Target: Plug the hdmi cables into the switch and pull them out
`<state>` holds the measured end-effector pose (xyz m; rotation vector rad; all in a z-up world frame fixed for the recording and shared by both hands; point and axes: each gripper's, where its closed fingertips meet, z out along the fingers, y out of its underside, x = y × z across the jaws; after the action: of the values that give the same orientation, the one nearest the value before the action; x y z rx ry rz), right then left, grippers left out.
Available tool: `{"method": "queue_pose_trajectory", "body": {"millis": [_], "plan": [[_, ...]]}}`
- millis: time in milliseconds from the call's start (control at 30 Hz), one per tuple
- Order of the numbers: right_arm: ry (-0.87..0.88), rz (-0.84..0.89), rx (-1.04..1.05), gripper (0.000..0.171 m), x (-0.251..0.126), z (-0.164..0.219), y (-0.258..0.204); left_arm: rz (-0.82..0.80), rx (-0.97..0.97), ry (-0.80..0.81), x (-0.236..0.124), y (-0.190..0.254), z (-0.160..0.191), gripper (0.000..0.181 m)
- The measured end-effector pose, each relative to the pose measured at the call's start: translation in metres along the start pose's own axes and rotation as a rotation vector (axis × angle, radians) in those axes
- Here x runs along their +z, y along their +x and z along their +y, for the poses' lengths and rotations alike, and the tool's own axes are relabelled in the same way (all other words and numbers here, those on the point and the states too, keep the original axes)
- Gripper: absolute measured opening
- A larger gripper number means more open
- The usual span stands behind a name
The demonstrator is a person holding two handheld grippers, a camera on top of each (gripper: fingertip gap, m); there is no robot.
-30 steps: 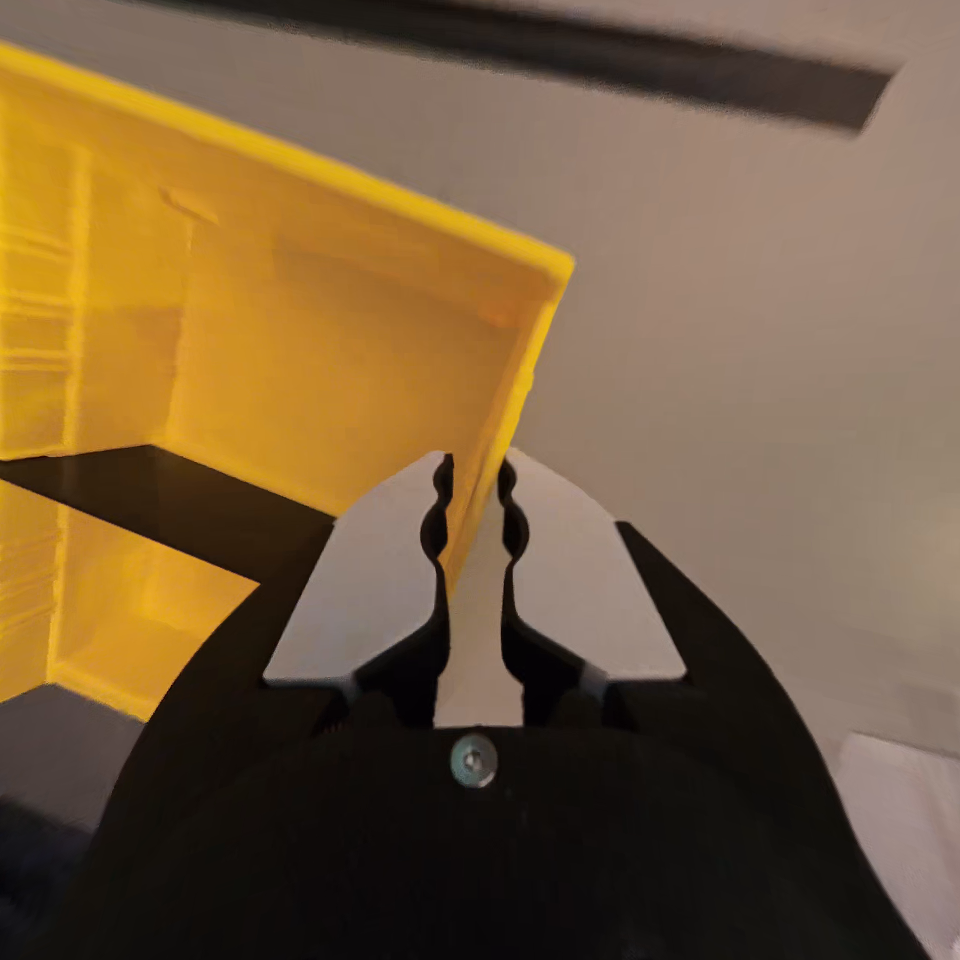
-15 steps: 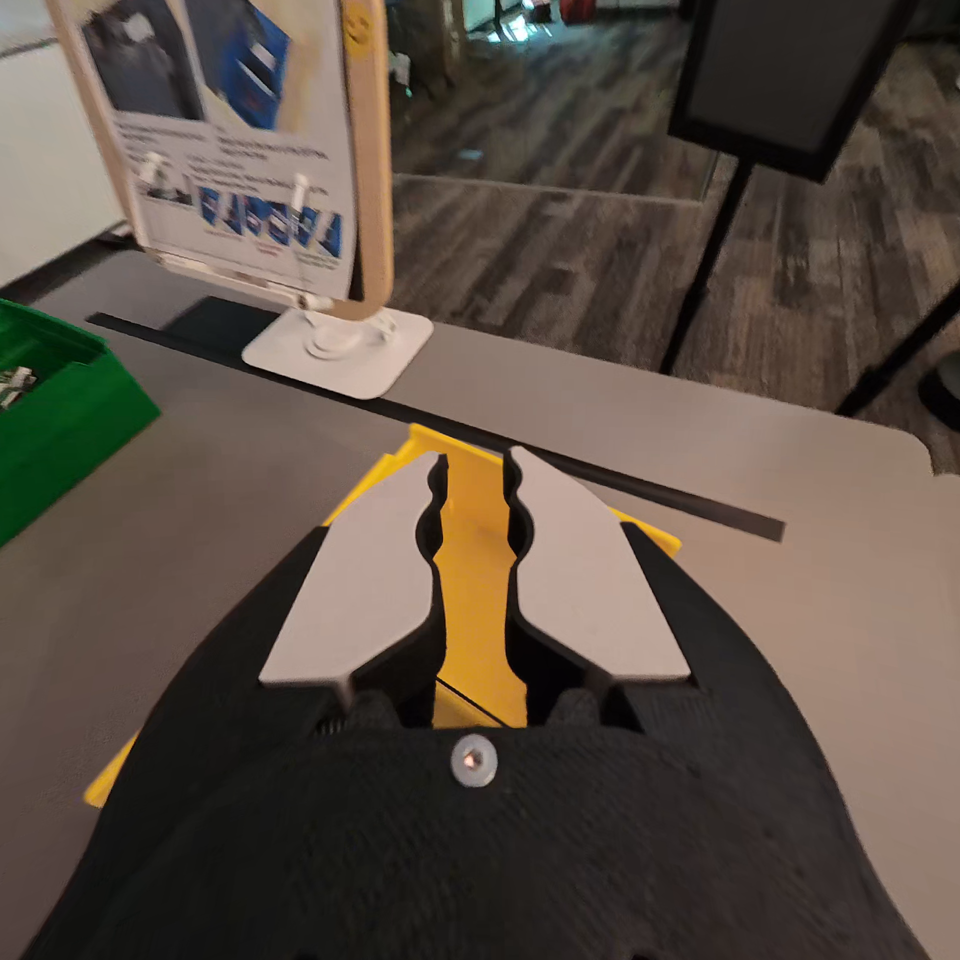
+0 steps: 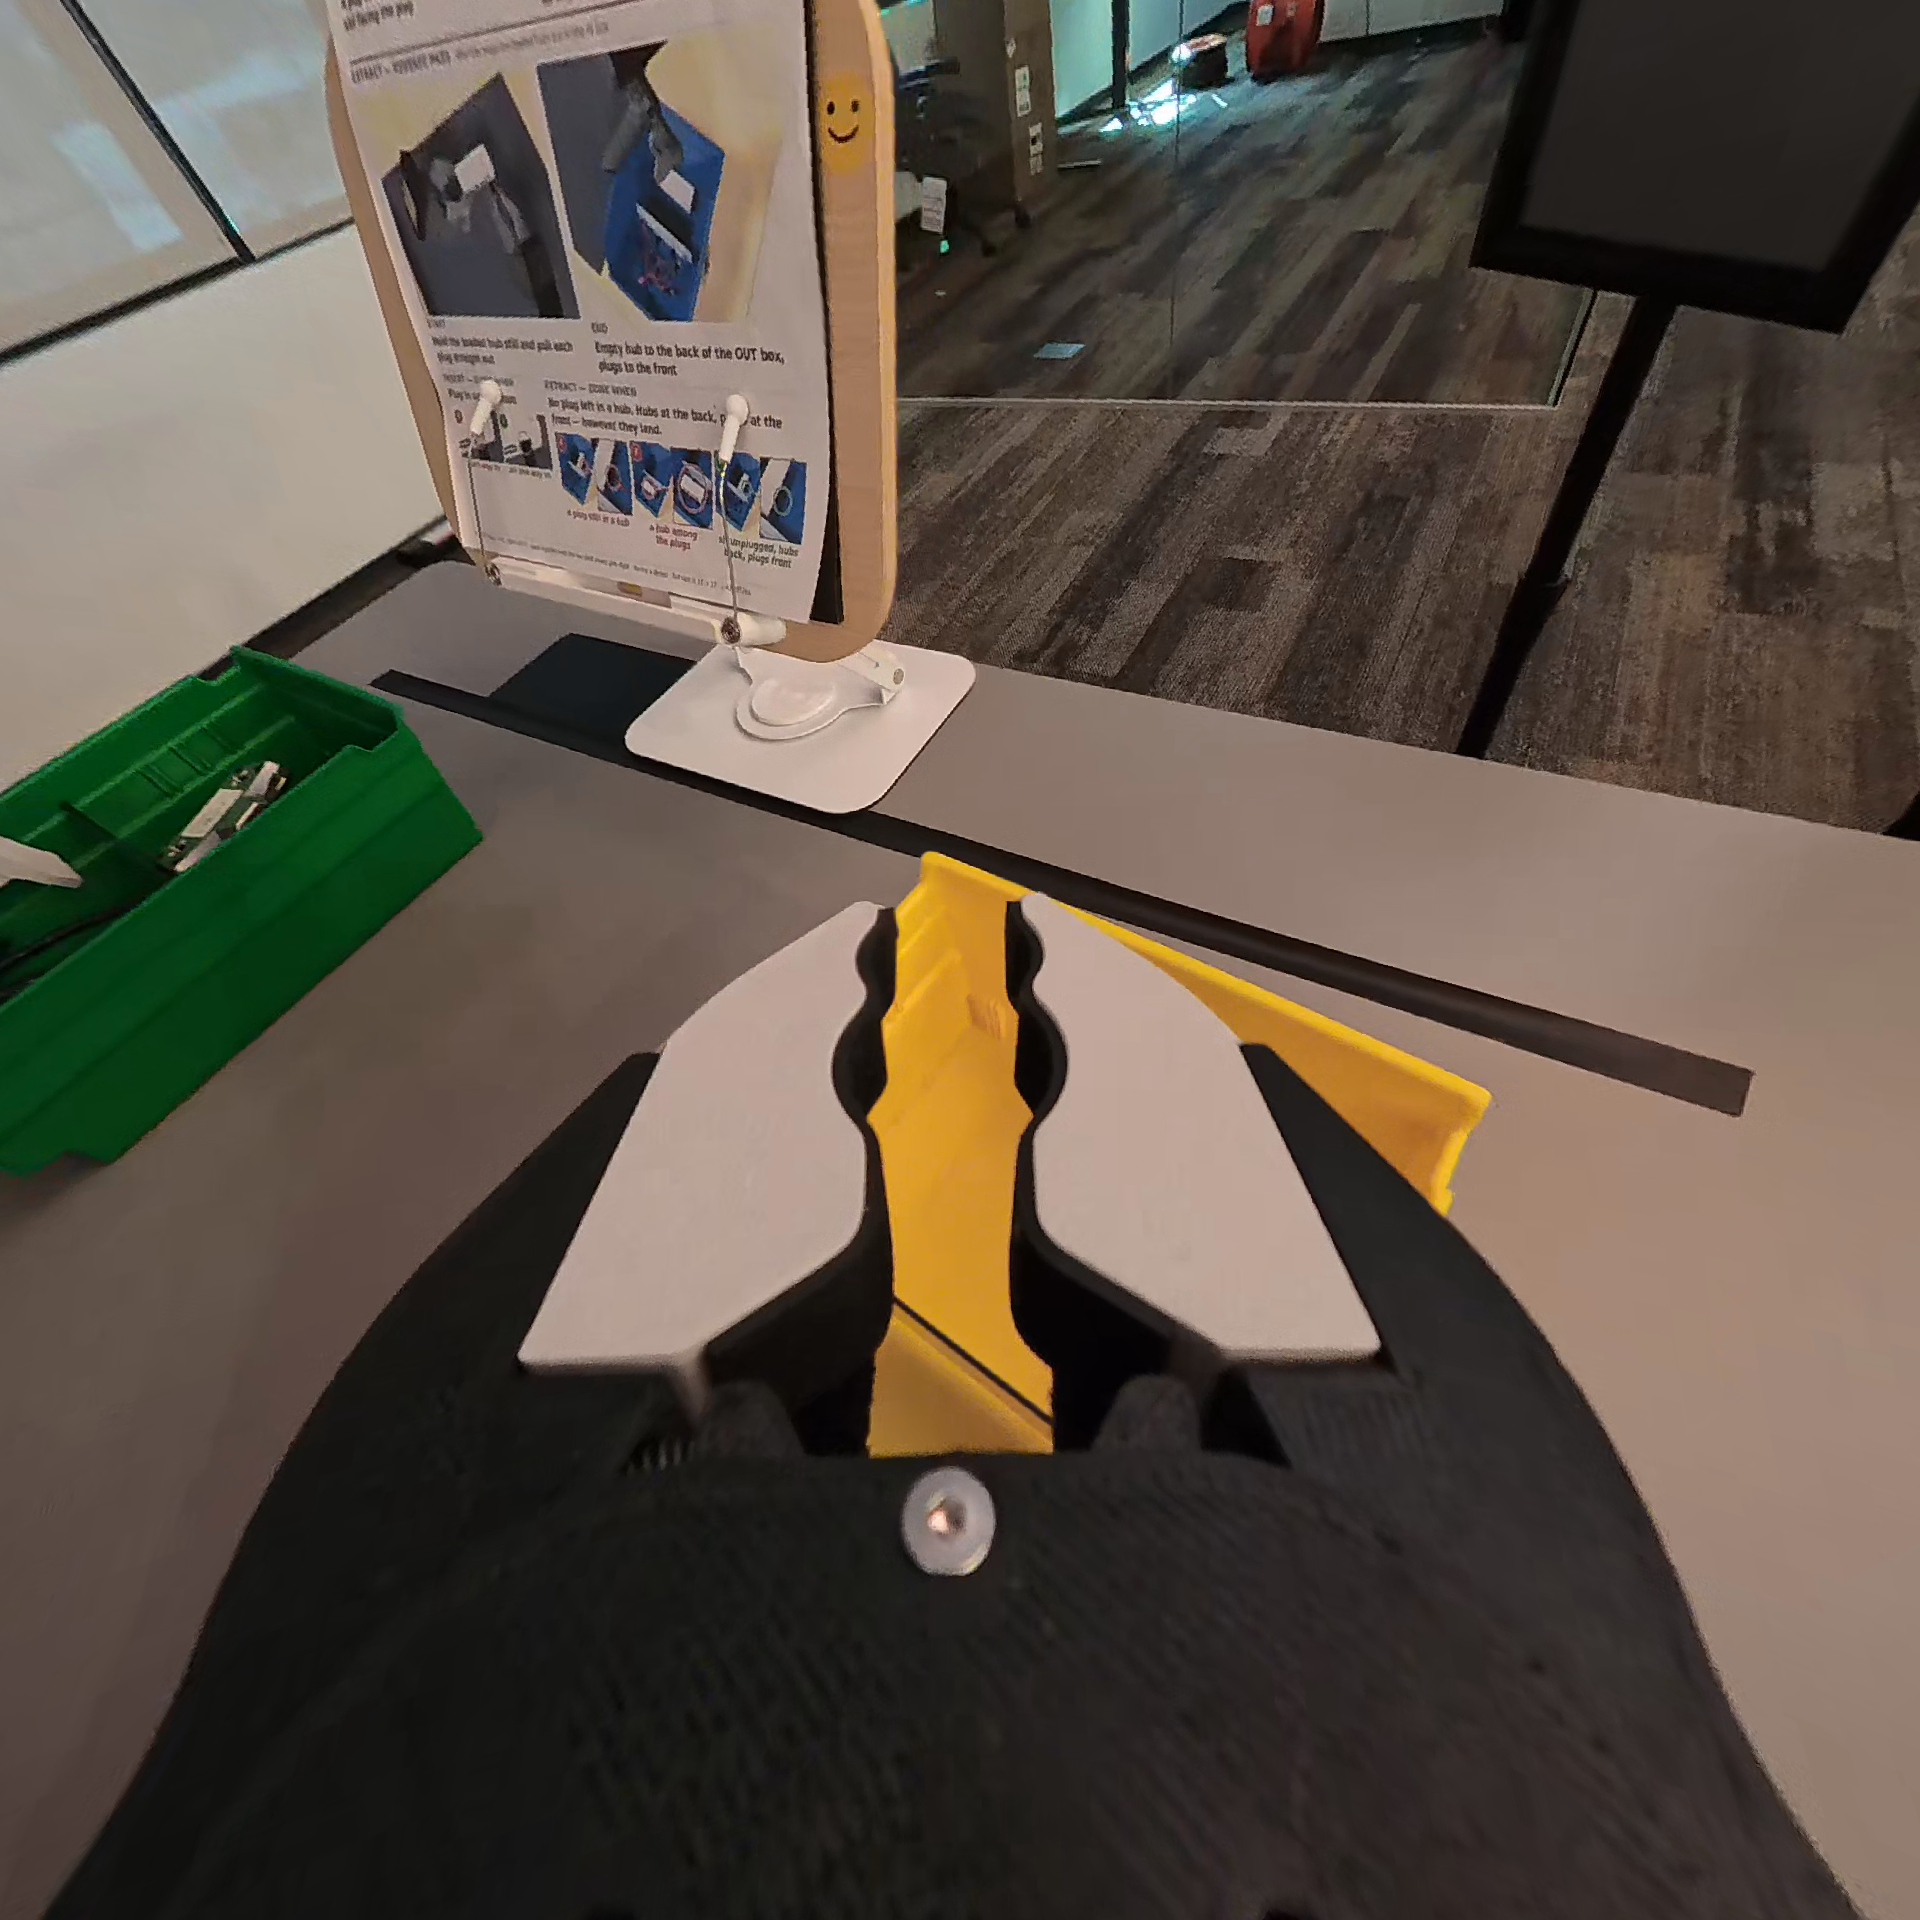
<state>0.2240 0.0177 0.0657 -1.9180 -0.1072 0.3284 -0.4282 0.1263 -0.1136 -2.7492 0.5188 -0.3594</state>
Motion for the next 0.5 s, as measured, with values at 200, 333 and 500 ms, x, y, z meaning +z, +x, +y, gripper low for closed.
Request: {"method": "queue_pose_trajectory", "body": {"millis": [200,333,500], "plan": [[-0.005,-0.006,0.056,0.021,-0.018,0.009,0.015,-0.023,-0.008,-0.014,-0.001,-0.012,-0.002,0.006],[-0.135,0.008,0.079,0.022,-0.023,0.036,0.026,-0.035,-0.013,-0.023,-0.002,-0.018,-0.002,0.005],[-0.331,0.119,0.1,0.024,-0.036,0.081,0.054,-0.073,0.02,-0.025,-0.003,-0.02,0.0,0.005]]}}
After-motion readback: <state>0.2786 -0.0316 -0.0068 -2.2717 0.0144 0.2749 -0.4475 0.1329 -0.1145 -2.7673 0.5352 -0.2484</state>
